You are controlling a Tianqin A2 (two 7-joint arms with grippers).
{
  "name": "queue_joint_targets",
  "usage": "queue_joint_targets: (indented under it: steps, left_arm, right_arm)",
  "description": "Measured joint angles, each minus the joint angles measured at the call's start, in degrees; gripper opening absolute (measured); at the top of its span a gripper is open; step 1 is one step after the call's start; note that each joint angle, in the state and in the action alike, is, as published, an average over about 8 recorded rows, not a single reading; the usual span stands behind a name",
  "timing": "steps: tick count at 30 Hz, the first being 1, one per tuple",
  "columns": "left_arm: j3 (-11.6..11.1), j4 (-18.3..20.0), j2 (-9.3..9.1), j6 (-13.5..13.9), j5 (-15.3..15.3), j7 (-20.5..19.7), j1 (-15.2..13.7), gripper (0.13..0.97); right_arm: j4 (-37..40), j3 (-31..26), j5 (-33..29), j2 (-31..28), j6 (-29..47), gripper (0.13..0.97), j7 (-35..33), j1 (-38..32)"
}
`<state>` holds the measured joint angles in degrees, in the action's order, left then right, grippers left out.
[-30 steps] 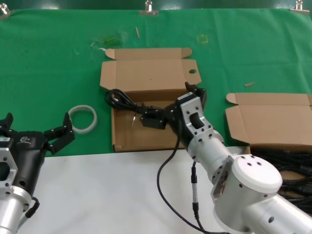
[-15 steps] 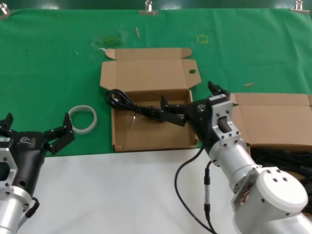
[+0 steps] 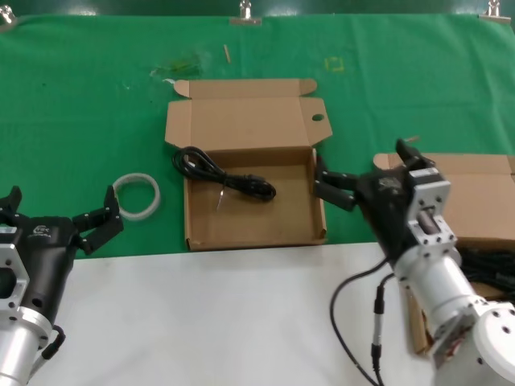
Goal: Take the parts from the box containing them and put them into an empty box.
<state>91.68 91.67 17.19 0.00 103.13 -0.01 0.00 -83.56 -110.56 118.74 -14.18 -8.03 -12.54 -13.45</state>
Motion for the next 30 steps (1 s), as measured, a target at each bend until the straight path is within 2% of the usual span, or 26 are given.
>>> queue_joint_targets:
  steps: [18,30]
  left_arm:
    - [0.0,0.0,0.0,0.0,0.0,0.0,0.0,0.966]
    - [0.0,0.0,0.0,0.0,0.0,0.0,0.0,0.966]
  right_arm:
    - [-6.5,15.2,-12.6,0.1,6.5,0.966,10.1,10.9]
    - [-7.2,16.7,-13.8,0.4,7.1,0.966,11.1,11.9]
